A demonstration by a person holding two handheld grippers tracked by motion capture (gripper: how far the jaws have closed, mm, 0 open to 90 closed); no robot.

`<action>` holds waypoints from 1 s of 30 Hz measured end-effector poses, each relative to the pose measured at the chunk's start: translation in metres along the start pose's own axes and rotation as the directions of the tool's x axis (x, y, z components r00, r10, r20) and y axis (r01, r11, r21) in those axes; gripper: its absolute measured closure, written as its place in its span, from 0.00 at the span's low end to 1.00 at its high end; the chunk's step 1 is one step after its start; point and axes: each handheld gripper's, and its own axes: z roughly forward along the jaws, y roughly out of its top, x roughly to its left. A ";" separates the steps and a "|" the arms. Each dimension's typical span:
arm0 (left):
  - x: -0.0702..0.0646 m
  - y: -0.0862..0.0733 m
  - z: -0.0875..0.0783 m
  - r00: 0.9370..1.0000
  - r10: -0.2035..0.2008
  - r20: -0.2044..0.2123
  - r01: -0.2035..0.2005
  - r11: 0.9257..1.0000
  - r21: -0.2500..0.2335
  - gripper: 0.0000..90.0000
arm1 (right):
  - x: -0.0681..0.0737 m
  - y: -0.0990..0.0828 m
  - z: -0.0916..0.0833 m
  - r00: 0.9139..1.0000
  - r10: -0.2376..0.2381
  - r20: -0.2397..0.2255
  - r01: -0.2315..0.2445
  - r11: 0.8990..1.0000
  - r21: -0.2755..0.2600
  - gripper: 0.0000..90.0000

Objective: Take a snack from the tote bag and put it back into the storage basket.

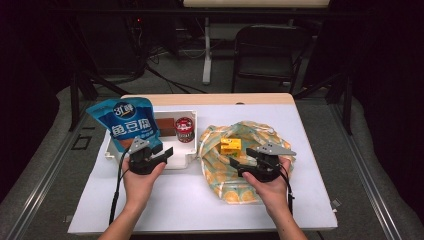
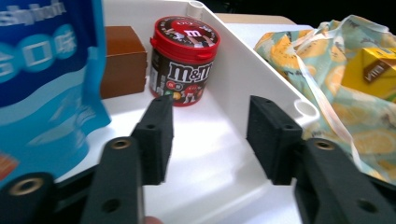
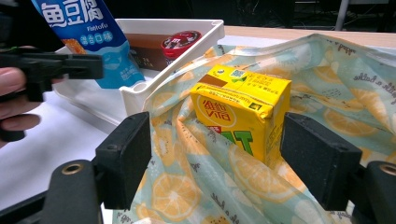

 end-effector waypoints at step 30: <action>-0.002 -0.021 -0.042 0.997 0.072 0.016 -0.072 0.997 -0.012 0.01 | 0.015 -0.001 0.019 0.989 0.018 0.148 -0.019 1.000 0.008 0.26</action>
